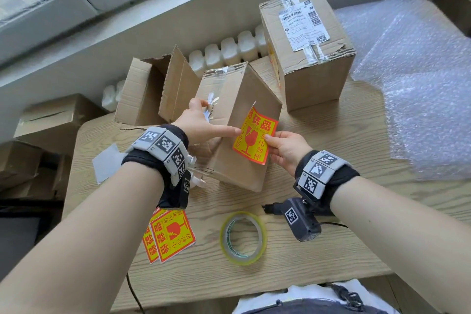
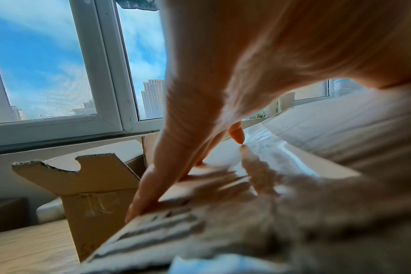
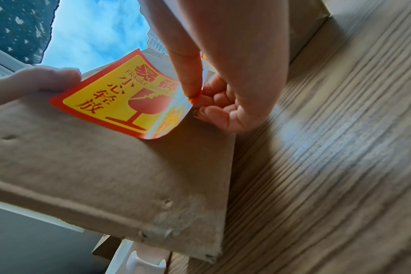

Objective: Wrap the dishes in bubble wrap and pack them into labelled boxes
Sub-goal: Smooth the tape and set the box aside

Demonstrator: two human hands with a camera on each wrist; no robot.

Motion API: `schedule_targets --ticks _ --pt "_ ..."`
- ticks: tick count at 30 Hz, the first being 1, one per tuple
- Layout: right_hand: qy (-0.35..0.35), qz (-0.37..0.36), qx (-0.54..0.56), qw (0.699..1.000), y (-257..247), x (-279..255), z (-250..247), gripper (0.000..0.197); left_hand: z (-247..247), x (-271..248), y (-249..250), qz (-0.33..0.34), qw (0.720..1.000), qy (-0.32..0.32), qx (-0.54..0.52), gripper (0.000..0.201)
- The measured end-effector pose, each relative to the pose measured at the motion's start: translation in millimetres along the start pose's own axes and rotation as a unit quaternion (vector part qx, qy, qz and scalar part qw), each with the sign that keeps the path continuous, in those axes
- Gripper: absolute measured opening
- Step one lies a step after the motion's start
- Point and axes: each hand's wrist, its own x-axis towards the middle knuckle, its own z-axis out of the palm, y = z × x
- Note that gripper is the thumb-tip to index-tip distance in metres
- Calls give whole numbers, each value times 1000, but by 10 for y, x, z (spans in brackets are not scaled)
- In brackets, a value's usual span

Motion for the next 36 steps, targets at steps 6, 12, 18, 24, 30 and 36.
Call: schedule_targets --ticks 6,12,18,24,30,36 --pt "11 -9 -30 999 -23 5 29 8 30 49 11 -10 1000 5 13 97" --pt "60 -57 -130 988 -59 23 62 22 18 84 -32 -14 1000 -4 23 94" --pt "107 -81 -296 946 -160 -20 40 41 -3 82 -27 -22 999 -12 22 104" --pt "123 -109 -269 949 -164 -25 -34 22 0 123 -65 -17 1000 -10 21 93" --pt "72 -88 -66 991 -311 65 112 27 -11 112 -77 -14 1000 -12 7 93" --pt "-24 -132 28 991 -543 -34 291 32 1 107 -64 -11 1000 -7 0 95"
